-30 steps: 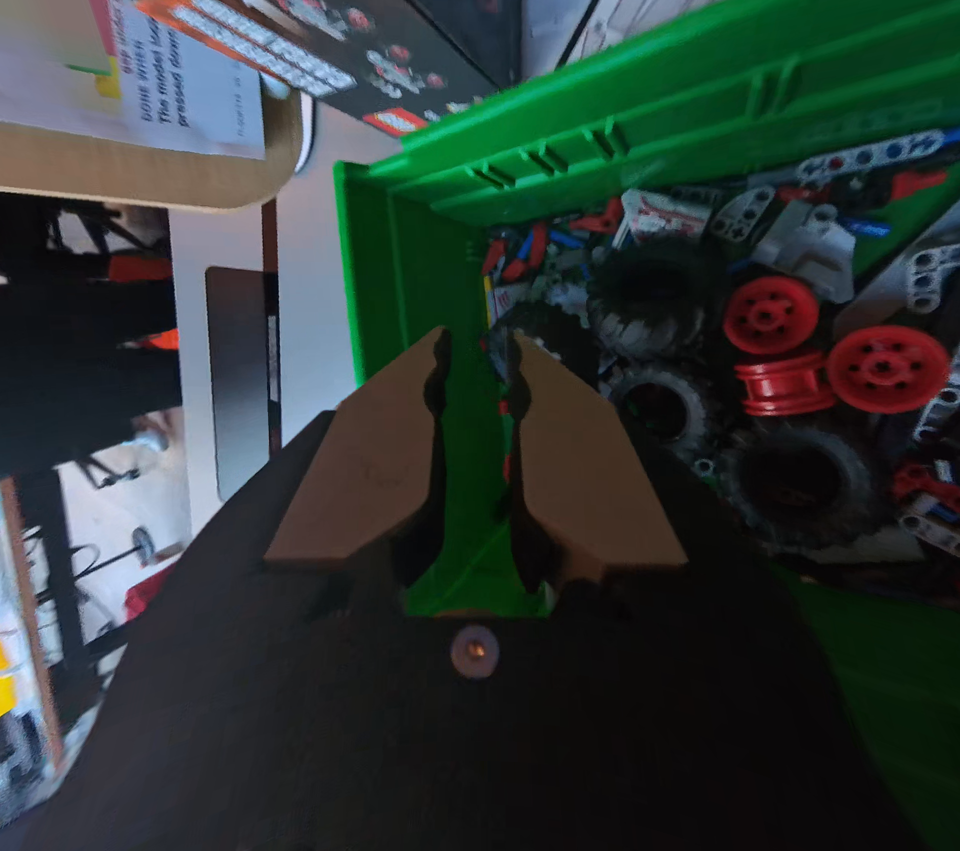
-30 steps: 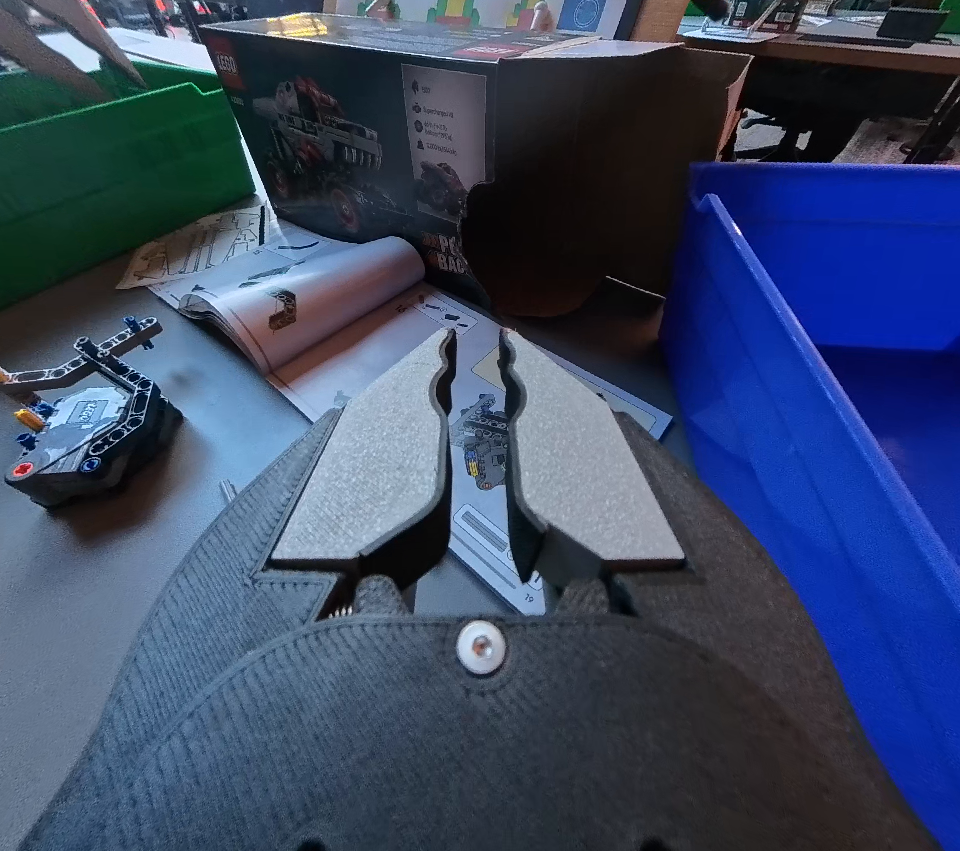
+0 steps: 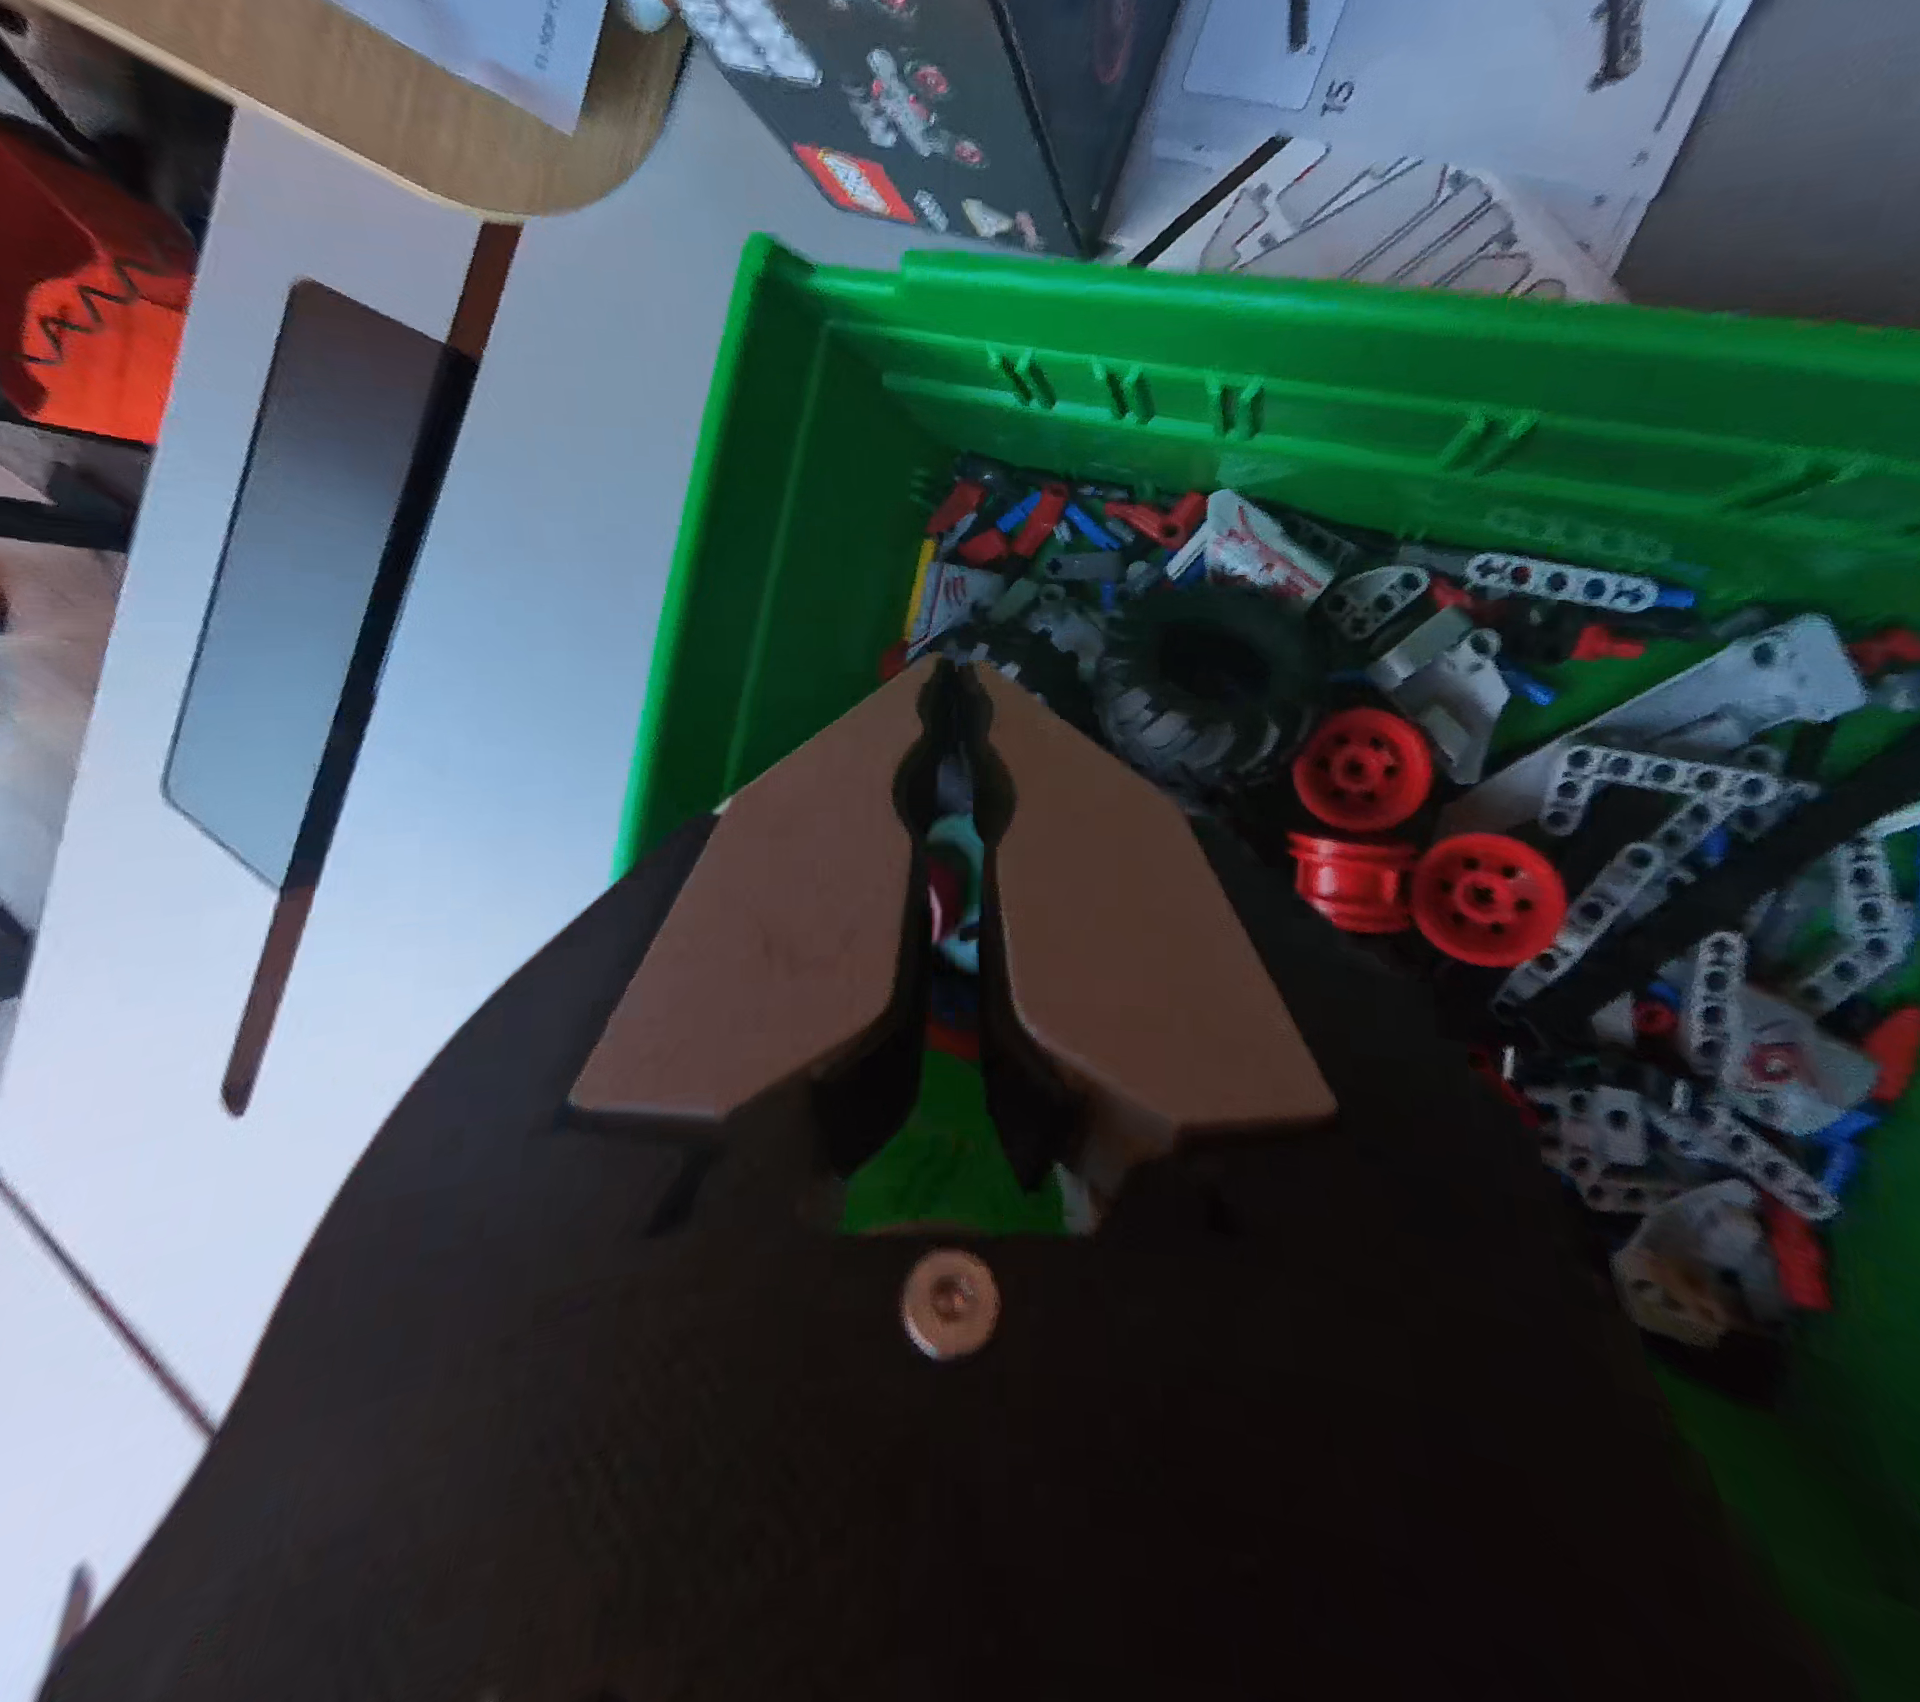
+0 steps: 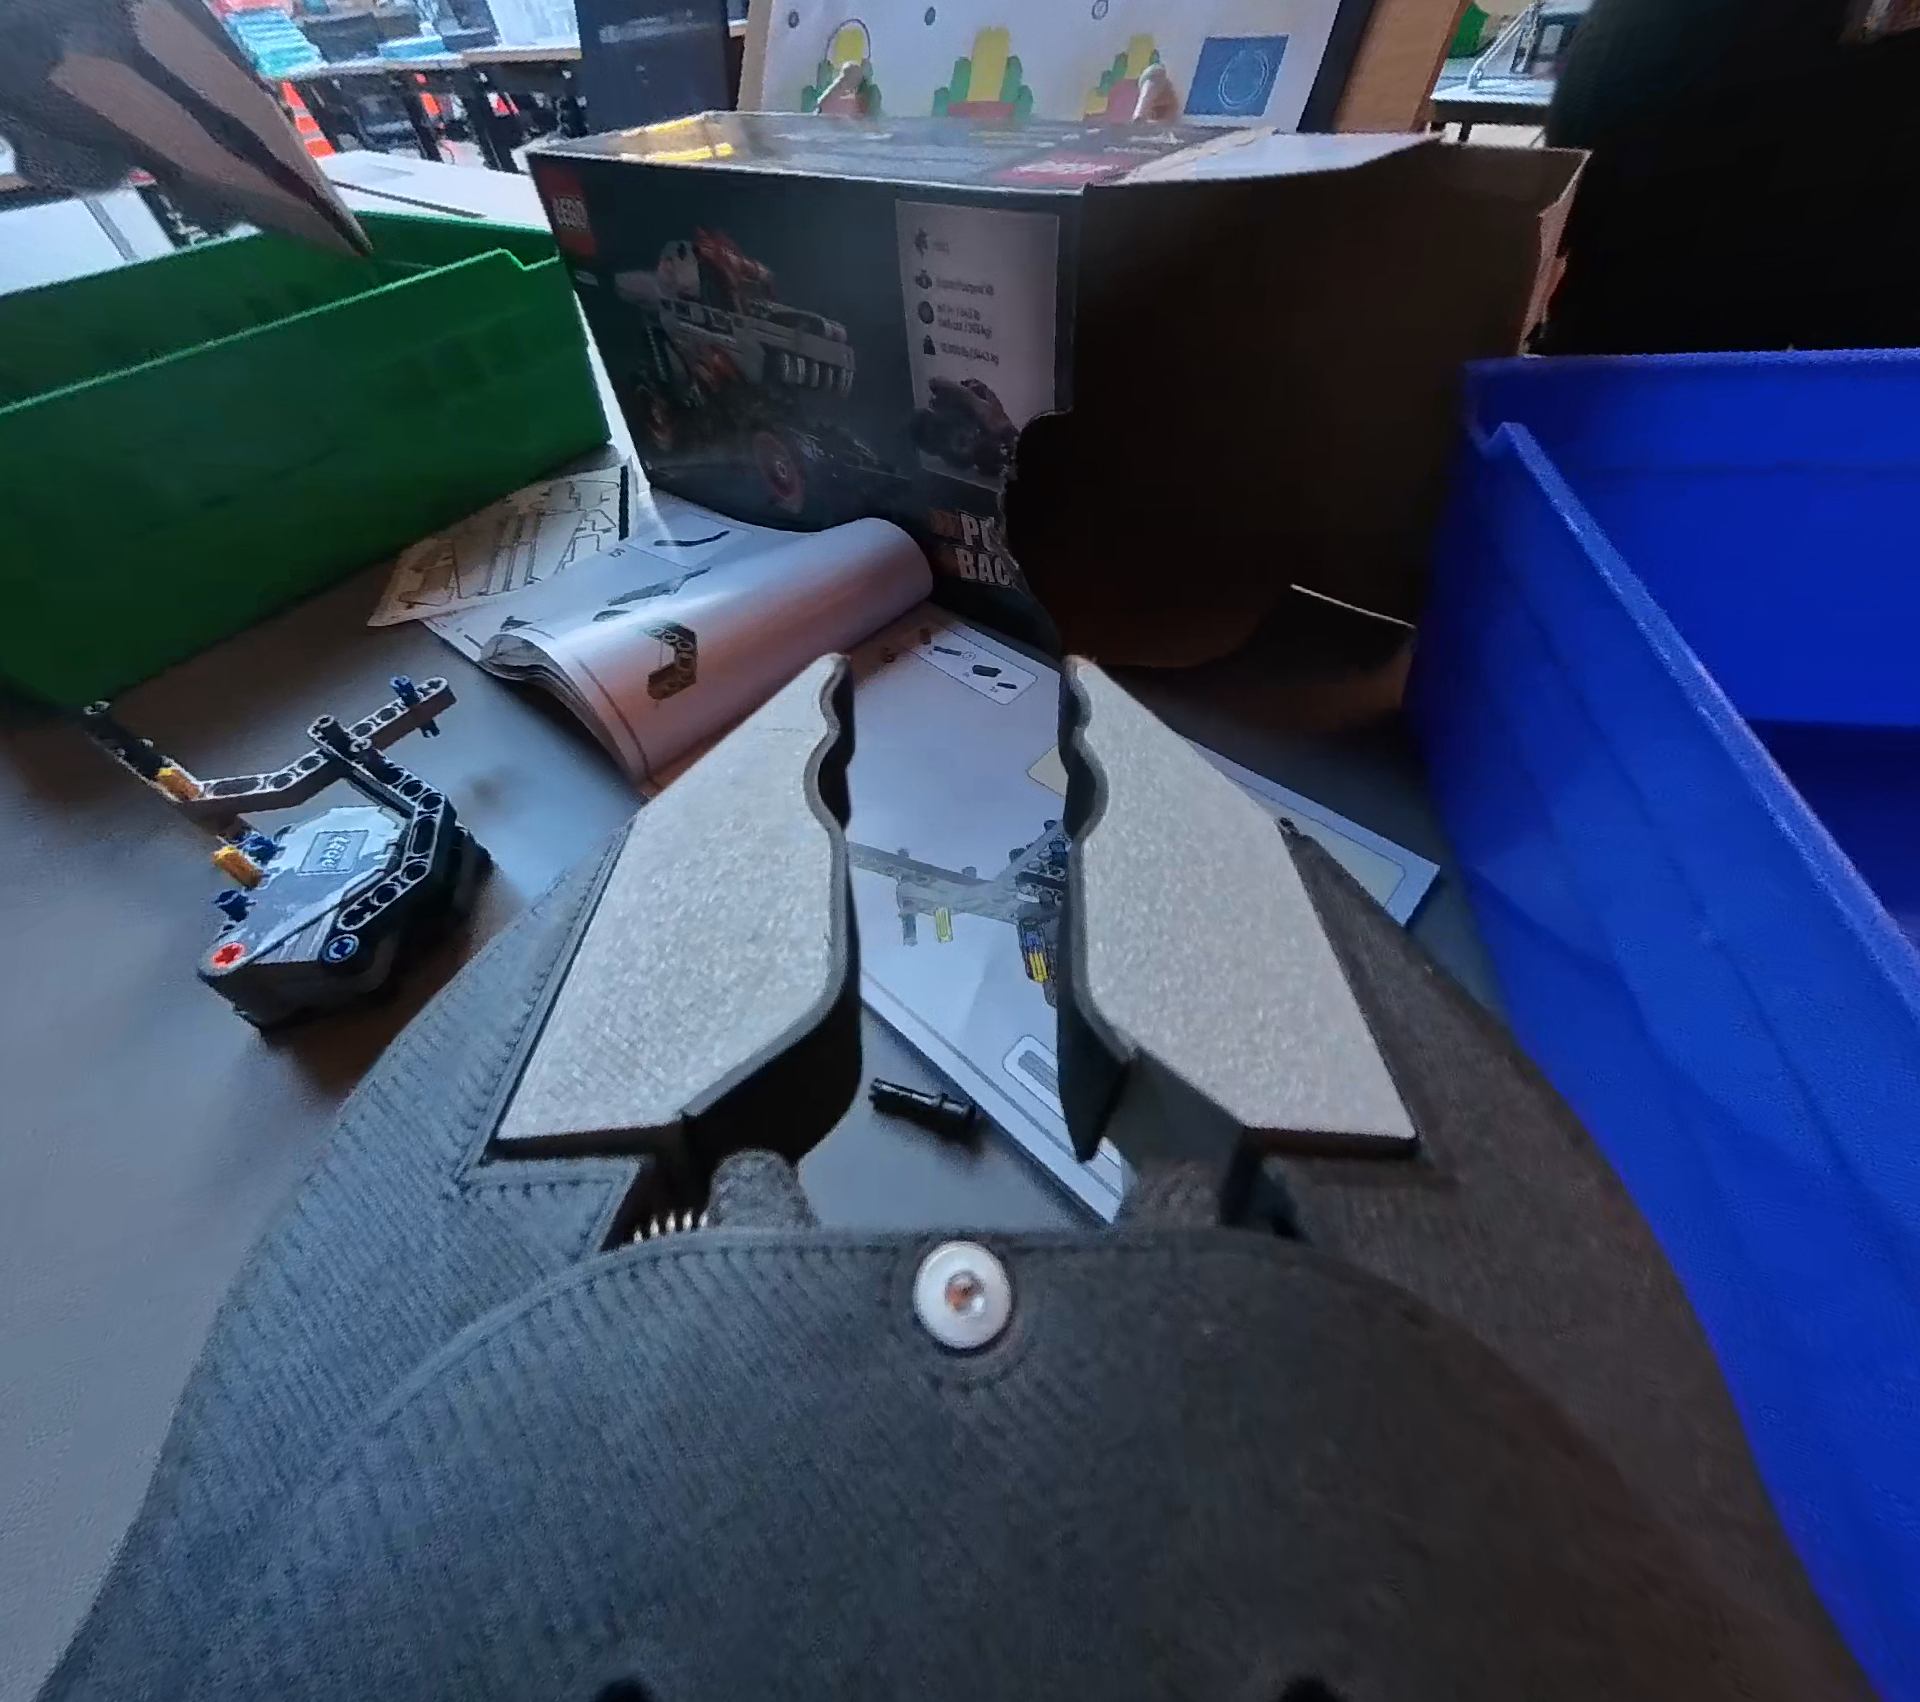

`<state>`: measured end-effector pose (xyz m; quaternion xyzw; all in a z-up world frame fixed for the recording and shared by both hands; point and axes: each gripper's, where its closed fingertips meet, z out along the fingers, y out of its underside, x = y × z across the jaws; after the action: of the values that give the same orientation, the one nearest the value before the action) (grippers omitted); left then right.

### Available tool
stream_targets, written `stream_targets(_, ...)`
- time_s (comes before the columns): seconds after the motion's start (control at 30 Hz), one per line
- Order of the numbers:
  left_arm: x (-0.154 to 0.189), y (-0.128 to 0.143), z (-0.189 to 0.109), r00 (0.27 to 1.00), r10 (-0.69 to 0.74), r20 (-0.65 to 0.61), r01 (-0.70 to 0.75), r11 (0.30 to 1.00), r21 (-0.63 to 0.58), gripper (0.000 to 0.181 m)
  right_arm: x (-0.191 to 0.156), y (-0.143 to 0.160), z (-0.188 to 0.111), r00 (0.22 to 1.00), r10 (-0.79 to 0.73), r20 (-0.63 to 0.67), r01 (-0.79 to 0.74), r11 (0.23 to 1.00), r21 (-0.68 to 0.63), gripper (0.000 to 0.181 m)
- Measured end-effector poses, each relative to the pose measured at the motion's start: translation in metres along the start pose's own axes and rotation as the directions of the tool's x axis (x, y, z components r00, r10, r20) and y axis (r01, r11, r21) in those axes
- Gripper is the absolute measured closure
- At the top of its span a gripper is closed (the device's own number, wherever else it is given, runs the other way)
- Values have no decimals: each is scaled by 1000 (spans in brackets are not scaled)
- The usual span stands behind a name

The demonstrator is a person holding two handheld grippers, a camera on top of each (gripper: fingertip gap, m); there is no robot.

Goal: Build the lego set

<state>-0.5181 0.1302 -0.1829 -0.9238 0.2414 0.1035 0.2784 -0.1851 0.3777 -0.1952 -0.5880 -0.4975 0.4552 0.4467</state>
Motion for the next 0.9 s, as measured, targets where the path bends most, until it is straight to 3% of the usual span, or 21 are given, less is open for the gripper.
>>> stream_targets(0.13,1,-32,4,998,-3,62,-6,990,142,181,0,-2,-2,1000,1,-7,-1,1000,8,143)
stream_targets(0.2,-3,-37,6,996,-79,47,70,983,169,181,1,-2,-2,1000,2,-11,-2,1000,7,143)
stream_targets(0.27,-4,-32,9,985,-171,-23,173,975,140,180,3,-2,-3,1000,4,-19,-4,1000,7,142)
stream_targets(0.33,-4,-23,11,976,-210,-60,215,971,102,158,5,-4,-6,1000,3,-30,-3,1000,15,141)
stream_targets(0.37,-1,-20,10,975,-211,-77,217,972,89,157,6,-5,-7,999,3,-36,-2,1000,21,141)
stream_targets(0.9,11,2,19,977,-184,-107,179,982,-57,155,19,-6,-13,997,11,-82,-8,999,33,141)
